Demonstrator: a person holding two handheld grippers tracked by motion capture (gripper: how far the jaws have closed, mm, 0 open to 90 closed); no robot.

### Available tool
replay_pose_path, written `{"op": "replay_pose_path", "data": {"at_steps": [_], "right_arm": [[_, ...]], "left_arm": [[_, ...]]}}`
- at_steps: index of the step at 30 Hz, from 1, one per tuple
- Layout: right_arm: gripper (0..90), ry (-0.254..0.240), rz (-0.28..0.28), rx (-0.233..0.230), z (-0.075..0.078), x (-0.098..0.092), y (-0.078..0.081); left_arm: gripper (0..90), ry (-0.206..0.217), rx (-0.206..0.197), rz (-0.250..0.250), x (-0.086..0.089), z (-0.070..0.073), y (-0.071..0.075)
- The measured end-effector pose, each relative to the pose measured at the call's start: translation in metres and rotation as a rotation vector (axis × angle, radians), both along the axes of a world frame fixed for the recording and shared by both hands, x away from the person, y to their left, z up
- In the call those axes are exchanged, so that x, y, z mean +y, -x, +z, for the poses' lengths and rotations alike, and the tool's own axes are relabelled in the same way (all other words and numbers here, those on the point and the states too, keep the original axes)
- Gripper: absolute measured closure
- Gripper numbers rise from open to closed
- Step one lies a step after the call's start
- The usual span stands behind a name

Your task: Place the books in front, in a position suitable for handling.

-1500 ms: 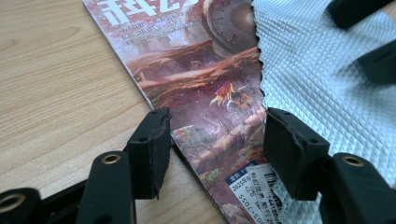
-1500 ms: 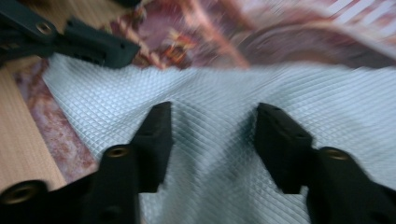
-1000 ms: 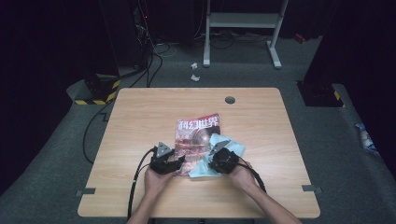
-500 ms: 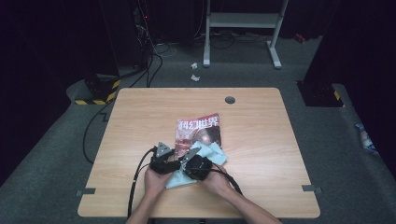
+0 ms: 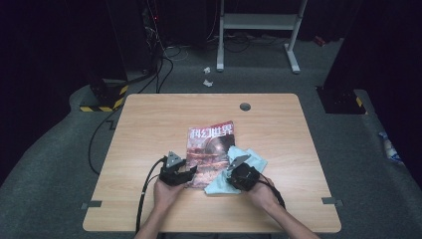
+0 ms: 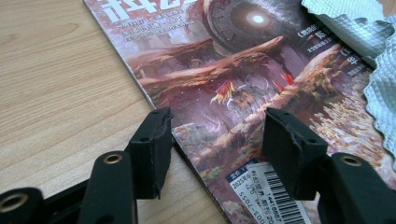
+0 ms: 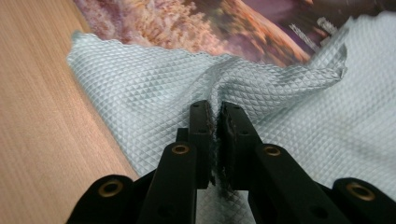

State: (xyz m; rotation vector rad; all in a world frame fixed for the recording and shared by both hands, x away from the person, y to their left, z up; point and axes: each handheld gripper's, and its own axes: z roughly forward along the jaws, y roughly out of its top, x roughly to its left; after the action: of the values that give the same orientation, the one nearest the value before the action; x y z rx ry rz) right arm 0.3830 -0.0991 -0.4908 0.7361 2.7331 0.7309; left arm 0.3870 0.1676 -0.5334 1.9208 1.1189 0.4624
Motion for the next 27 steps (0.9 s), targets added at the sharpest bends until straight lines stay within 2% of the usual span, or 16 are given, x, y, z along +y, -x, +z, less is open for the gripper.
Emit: {"op": "replay_pose_path", "data": {"at_steps": [1, 3, 6, 8, 11, 14, 17, 19, 23, 25, 27], "right_arm": [[83.0, 0.009, 0.014, -0.014, 0.000, 0.008, 0.003], [83.0, -0.006, 0.053, -0.012, -0.001, 0.027, 0.005], [83.1, -0.048, 0.085, 0.030, -0.003, 0.061, 0.005], [83.1, -0.061, 0.121, 0.028, -0.004, 0.081, 0.005], [83.2, -0.057, 0.138, 0.026, -0.004, 0.094, 0.005], [83.2, -0.081, 0.139, 0.064, -0.005, 0.082, 0.003], [83.2, -0.073, 0.104, 0.068, -0.004, 0.052, 0.002], [83.2, -0.058, 0.059, 0.057, -0.002, 0.027, 0.001], [83.2, -0.080, -0.052, 0.075, -0.002, -0.018, -0.001], [83.3, -0.084, -0.078, 0.093, -0.002, -0.020, -0.002], [83.4, -0.036, -0.068, 0.071, 0.000, -0.007, 0.000]], "left_arm": [[42.5, 0.001, 0.000, 0.000, 0.000, 0.000, 0.000], [42.5, 0.006, 0.003, 0.003, 0.000, 0.000, 0.000], [42.5, 0.006, 0.002, 0.003, 0.000, 0.000, 0.000], [42.6, 0.007, 0.002, 0.003, 0.000, 0.000, 0.000], [42.6, 0.005, 0.001, 0.004, 0.000, 0.000, 0.000], [42.6, 0.005, 0.001, 0.003, 0.000, 0.000, 0.000], [42.6, 0.005, 0.000, 0.005, -0.001, 0.000, 0.001], [42.9, 0.004, -0.003, 0.002, -0.001, 0.000, 0.001], [44.4, 0.008, -0.001, -0.009, -0.001, 0.000, 0.001], [44.4, 0.006, -0.002, -0.009, -0.001, 0.000, 0.001], [44.5, 0.008, 0.000, -0.008, -0.001, 0.000, 0.001]]}}
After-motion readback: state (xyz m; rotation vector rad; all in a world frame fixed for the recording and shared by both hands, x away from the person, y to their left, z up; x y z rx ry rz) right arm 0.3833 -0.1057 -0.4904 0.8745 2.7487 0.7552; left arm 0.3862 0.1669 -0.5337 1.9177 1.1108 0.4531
